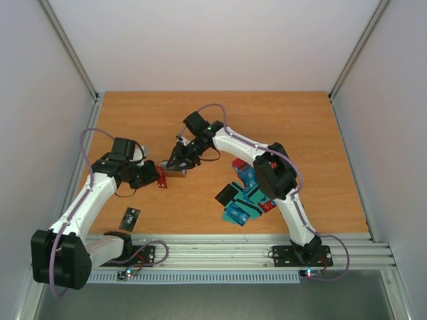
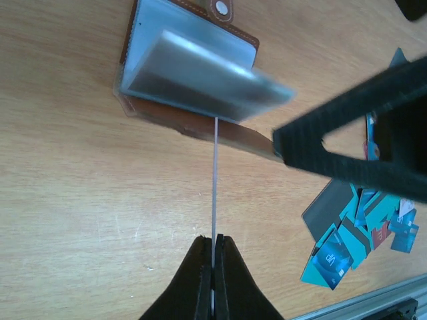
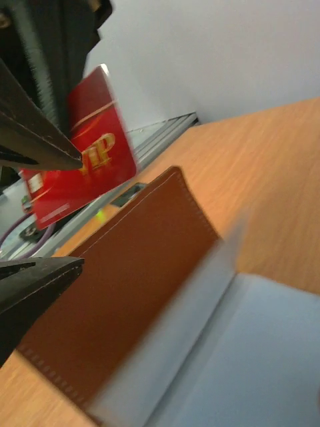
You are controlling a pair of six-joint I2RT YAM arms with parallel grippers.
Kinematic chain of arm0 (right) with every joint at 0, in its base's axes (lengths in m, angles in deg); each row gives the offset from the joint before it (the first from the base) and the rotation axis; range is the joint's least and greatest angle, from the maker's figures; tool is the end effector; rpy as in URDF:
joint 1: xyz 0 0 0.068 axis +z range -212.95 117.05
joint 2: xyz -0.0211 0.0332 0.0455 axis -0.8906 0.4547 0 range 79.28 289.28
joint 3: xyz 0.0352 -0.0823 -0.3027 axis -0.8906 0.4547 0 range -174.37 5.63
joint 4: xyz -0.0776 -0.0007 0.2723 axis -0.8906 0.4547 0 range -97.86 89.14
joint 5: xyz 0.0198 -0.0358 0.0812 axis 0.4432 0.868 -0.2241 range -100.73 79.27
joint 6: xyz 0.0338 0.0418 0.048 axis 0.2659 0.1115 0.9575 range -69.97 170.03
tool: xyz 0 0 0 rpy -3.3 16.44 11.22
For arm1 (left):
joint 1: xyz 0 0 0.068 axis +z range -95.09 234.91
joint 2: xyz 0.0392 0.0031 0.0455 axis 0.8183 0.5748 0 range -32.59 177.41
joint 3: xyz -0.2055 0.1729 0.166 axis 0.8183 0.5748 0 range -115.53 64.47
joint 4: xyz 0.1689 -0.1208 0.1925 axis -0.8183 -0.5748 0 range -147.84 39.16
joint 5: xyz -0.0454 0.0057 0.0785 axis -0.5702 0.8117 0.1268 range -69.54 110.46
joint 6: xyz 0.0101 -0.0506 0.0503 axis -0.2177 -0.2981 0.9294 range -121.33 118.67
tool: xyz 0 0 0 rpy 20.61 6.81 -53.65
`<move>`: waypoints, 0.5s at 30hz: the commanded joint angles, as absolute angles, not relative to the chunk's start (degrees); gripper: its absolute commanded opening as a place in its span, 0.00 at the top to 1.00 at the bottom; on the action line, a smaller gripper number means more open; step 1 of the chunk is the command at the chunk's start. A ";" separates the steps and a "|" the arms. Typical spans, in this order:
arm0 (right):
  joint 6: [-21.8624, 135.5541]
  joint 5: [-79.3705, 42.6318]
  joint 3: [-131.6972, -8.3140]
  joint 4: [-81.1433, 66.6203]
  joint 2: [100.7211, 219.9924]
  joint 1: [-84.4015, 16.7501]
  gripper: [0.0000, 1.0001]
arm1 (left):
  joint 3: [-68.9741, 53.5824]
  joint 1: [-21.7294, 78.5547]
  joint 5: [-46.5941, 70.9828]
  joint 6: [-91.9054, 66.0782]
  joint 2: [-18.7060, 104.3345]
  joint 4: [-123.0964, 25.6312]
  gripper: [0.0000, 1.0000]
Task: Put the credit cards into the card holder
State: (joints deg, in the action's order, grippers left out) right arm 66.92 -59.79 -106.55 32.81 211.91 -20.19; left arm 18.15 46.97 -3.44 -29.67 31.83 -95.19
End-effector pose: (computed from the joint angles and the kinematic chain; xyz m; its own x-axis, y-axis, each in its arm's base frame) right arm 0.3771 0.4101 0.2037 -0.8221 -0.5012 -0.2700 -0.4953 0.3960 0.7732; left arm 0.2144 -0.0543 0.2513 -0.9209 -0.3096 -0.2367 -0.1422 0.8324 -0.5356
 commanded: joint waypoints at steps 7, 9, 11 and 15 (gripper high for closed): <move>69.60 -60.55 -93.84 23.58 208.47 -18.47 0.69 | 19.03 47.27 -0.81 -30.43 30.80 -94.66 1.00; 69.86 -60.77 -94.22 22.48 209.39 -18.05 0.69 | 18.76 47.27 -0.22 -29.98 31.03 -94.90 1.00; 70.74 -61.38 -94.53 20.61 210.27 -17.52 0.69 | 18.54 47.27 0.79 -29.49 31.13 -95.25 1.00; 74.03 -62.12 -94.07 16.13 211.72 -16.12 0.69 | 16.62 47.27 2.49 -28.61 32.13 -95.69 1.00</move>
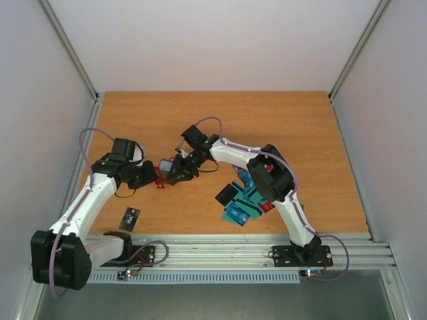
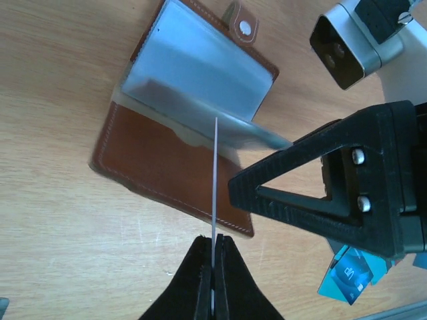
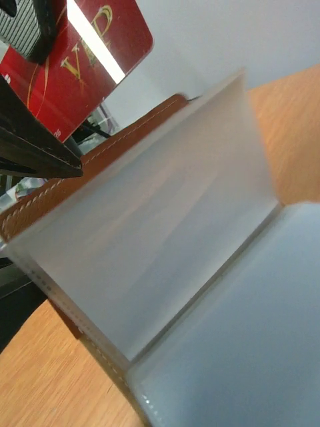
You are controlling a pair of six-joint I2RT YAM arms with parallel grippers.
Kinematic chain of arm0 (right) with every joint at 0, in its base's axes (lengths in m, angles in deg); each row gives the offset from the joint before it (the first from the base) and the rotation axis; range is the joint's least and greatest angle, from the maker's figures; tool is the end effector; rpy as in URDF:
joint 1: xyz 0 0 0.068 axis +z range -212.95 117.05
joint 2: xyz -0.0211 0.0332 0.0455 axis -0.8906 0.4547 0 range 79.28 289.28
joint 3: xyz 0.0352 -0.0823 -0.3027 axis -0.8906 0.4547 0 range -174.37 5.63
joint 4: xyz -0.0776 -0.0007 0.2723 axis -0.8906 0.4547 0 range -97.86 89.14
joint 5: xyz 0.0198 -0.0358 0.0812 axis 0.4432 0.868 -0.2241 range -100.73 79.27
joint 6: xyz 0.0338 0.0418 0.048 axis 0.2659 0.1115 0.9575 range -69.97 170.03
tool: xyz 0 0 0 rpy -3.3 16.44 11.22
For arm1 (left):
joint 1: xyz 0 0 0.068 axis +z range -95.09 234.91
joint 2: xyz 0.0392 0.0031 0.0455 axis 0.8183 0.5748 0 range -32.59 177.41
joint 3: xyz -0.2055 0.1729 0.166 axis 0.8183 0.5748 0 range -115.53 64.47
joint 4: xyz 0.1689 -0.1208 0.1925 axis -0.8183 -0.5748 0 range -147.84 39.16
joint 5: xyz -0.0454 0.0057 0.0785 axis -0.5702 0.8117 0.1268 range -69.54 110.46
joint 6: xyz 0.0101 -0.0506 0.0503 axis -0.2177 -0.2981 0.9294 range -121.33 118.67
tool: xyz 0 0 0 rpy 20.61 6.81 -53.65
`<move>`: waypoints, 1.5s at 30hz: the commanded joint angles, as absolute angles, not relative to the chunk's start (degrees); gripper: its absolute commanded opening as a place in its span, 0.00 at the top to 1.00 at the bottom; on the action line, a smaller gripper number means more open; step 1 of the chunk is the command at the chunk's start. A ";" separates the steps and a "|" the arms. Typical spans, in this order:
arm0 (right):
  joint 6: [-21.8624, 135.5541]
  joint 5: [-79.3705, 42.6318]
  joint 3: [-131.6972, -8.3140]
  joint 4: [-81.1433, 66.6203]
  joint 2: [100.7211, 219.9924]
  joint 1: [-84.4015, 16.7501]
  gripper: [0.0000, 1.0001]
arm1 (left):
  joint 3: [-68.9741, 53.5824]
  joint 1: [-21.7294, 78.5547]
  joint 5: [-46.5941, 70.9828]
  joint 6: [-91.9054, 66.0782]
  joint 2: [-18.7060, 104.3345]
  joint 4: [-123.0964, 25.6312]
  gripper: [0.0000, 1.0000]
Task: Put the credit cards into the card holder
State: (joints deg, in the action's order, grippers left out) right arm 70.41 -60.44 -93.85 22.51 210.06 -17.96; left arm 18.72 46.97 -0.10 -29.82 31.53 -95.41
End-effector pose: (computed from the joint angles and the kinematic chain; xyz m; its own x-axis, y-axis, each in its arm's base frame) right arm 0.3460 0.4102 0.1597 -0.8318 -0.5134 -0.2110 -0.4518 0.4055 0.7946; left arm 0.2129 -0.0508 0.2476 -0.9124 -0.3235 -0.2508 -0.1678 0.8544 -0.4917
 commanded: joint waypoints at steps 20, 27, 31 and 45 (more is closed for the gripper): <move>83.09 -58.16 -85.16 -3.39 215.16 -11.64 0.69 | 6.51 48.11 6.75 -29.55 42.59 -95.22 1.00; 79.18 -57.48 -84.18 -0.01 209.49 -11.61 0.65 | 6.21 48.58 12.22 -30.16 44.20 -100.11 1.00; 74.43 -57.69 -84.14 5.64 204.54 -12.16 0.60 | 8.90 48.66 14.17 -29.30 43.34 -99.82 1.00; 58.05 -48.52 -90.87 30.20 200.22 -21.80 0.39 | 12.76 50.42 13.77 -29.02 46.41 -98.50 1.00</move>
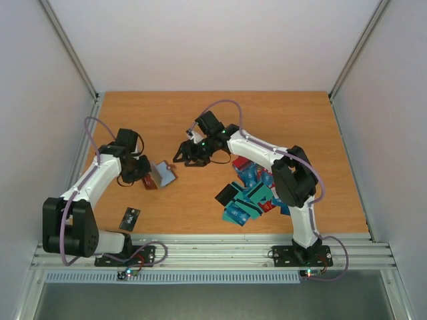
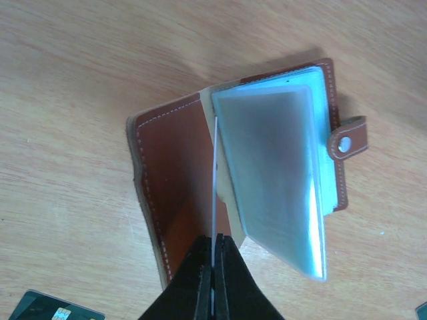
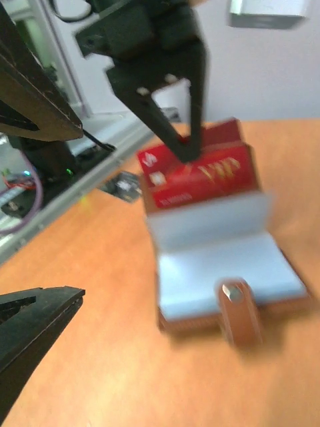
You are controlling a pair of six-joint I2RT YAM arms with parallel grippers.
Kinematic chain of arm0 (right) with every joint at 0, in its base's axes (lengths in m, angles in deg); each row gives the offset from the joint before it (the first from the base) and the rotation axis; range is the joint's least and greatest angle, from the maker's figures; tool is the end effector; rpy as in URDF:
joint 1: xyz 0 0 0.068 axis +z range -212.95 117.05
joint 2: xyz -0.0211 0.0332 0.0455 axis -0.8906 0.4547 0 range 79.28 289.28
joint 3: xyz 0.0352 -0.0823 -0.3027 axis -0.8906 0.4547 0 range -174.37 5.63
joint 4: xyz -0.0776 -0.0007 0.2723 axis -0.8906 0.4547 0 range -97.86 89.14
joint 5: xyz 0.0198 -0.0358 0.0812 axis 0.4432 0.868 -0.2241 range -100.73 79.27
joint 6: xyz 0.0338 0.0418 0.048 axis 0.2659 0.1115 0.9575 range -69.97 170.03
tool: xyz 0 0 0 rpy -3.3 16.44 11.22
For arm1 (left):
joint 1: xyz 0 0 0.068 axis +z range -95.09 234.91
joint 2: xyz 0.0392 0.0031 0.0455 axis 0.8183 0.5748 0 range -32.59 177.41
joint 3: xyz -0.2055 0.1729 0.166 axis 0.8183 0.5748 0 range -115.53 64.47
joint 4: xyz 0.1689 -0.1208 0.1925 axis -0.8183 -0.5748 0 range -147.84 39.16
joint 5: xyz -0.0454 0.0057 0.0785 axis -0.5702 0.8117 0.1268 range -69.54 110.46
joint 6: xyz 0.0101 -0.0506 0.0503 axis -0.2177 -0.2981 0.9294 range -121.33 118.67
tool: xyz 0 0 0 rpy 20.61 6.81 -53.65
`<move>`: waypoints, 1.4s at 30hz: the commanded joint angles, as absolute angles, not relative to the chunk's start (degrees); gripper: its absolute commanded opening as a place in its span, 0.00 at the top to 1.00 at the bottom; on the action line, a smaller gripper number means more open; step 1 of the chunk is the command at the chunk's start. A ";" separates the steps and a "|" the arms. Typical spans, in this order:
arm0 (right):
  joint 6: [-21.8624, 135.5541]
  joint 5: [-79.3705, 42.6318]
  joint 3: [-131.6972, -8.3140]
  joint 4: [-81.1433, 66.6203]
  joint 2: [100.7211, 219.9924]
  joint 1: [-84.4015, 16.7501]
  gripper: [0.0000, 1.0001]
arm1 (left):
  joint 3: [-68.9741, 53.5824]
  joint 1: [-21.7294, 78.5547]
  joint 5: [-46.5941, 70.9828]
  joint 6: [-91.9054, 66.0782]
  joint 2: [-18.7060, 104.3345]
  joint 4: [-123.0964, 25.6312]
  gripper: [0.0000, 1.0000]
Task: Put the credit cards into the card holder
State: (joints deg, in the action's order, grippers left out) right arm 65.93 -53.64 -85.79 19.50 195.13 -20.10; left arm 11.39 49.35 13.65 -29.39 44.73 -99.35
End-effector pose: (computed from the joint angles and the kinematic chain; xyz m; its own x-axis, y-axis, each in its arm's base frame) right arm 0.3359 0.3670 0.2420 -0.7750 -0.4454 -0.4483 -0.6183 0.3873 0.6839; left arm 0.2590 -0.0323 0.2316 -0.9006 -0.3814 -0.2085 -0.3311 0.9127 -0.2393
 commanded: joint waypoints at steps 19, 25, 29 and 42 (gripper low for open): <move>54.43 -62.69 -101.64 25.99 212.90 -20.33 0.35 | 13.61 52.48 8.80 -24.78 49.74 -95.62 1.00; 56.12 -62.06 -103.17 25.14 215.83 -20.15 0.46 | 12.98 52.48 8.24 -23.85 51.06 -95.46 1.00; 56.62 -62.32 -103.79 24.62 217.04 -19.94 0.50 | 12.80 52.54 8.07 -23.36 51.51 -95.31 1.00; 57.61 -66.22 -103.46 20.71 217.20 -18.25 0.55 | 12.35 52.56 7.01 -23.04 51.71 -94.91 1.00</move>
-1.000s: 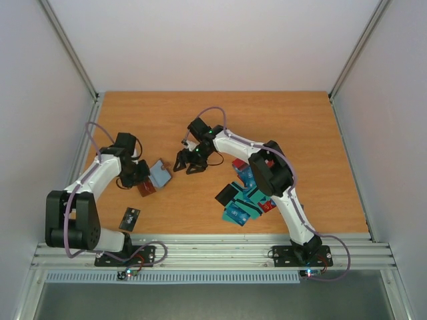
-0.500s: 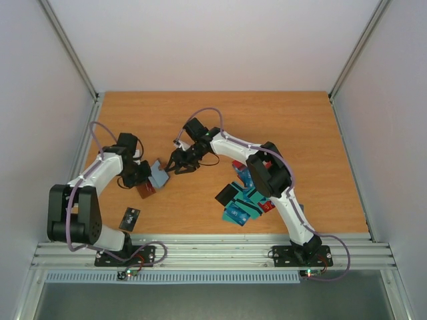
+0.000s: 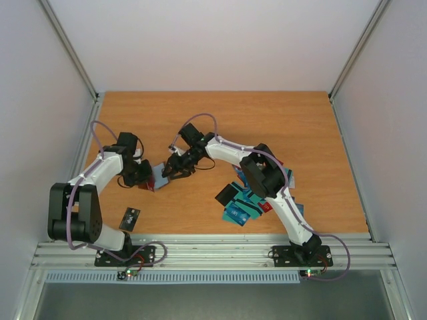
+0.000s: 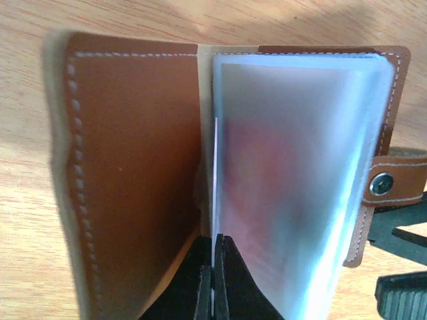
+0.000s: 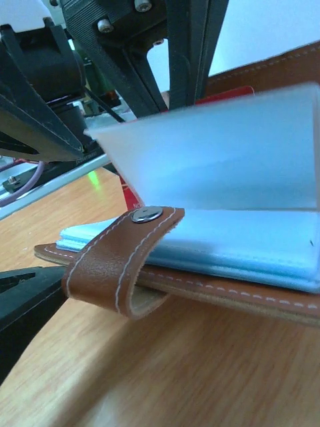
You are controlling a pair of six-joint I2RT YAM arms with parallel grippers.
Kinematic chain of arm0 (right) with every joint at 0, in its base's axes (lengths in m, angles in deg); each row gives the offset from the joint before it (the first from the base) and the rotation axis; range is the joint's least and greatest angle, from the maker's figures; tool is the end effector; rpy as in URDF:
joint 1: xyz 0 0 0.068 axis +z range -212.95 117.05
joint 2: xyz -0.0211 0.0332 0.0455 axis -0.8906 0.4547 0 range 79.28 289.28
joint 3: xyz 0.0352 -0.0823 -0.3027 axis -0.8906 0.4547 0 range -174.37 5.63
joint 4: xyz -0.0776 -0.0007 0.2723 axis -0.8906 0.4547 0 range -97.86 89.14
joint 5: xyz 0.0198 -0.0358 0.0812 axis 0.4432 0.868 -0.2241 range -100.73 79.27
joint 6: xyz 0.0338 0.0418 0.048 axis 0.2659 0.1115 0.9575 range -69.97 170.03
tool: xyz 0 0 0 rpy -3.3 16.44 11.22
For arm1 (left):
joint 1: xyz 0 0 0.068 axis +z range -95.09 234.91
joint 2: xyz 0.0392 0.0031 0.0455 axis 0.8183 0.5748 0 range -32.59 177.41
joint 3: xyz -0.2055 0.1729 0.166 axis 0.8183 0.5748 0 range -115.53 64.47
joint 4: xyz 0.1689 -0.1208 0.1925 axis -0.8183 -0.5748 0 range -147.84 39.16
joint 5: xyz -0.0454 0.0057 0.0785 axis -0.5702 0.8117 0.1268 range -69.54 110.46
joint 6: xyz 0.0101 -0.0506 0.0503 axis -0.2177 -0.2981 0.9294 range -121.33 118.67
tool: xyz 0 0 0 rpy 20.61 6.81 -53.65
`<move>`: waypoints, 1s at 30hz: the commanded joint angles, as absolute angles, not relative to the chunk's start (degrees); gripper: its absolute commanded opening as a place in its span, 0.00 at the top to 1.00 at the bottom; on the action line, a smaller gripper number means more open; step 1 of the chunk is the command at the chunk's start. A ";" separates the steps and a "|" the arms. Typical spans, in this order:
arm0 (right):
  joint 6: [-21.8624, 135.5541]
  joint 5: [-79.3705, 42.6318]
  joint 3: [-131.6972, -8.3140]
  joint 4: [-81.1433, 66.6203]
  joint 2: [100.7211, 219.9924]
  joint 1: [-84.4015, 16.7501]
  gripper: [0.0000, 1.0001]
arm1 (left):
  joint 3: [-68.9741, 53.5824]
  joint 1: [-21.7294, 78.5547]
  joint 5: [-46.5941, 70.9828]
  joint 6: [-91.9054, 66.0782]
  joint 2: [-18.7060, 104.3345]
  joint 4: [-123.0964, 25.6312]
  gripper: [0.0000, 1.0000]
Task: Put the credit cards into the card holder
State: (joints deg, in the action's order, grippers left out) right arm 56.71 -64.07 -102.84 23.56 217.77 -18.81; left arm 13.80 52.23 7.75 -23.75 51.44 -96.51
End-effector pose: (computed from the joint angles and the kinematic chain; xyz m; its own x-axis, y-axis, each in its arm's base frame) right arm 0.3722 0.4279 0.1392 -0.7063 -0.5889 -0.3929 -0.6131 0.2314 0.7554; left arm 0.2691 -0.0257 0.1929 -0.9400 -0.3282 -0.0936 -0.2930 0.9166 -0.2721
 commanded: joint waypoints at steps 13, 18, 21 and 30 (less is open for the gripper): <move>63.41 -66.66 -100.64 13.01 218.32 -17.96 0.66 | 12.79 52.54 6.98 -22.87 51.75 -94.92 1.00; 64.48 -65.95 -100.65 11.75 219.37 -17.54 0.75 | 12.88 52.51 6.92 -22.87 51.72 -94.94 1.00; 64.55 -64.86 -100.70 11.95 219.42 -17.51 0.85 | 12.85 52.52 6.75 -22.87 51.35 -95.35 1.00; 63.57 -60.32 -99.45 15.71 217.39 -17.44 0.99 | 10.90 52.61 6.16 -22.45 46.78 -98.69 1.00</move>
State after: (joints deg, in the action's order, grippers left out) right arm 64.14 -63.13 -100.69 14.34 218.34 -17.98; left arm 13.73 52.30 7.53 -23.49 49.75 -96.94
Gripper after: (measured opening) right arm 0.040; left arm 0.021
